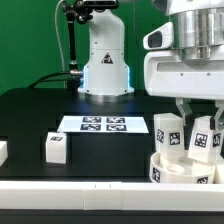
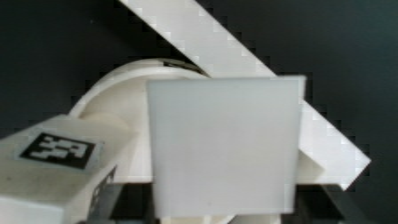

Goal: Assemble stool

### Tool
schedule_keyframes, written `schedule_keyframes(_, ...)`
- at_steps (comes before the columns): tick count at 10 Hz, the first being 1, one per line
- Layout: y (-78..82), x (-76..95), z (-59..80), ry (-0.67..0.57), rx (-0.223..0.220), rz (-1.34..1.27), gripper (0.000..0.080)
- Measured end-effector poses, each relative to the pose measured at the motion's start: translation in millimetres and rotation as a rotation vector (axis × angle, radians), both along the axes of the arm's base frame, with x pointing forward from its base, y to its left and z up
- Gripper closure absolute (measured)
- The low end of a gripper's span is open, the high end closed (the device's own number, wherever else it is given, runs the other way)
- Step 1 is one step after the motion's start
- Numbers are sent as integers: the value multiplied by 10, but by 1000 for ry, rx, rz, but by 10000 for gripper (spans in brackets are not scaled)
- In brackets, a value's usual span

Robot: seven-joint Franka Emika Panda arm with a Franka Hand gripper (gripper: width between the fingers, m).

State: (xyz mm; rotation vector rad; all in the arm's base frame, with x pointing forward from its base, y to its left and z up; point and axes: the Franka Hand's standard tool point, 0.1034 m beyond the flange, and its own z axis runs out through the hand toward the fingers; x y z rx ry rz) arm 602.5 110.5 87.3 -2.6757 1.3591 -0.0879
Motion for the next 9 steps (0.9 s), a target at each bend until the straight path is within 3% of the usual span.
schedule_keyframes(5,25,-3,0,31,56,-295,466)
schedule_keyframes(9,-74,11,-22,33,198,-725,466)
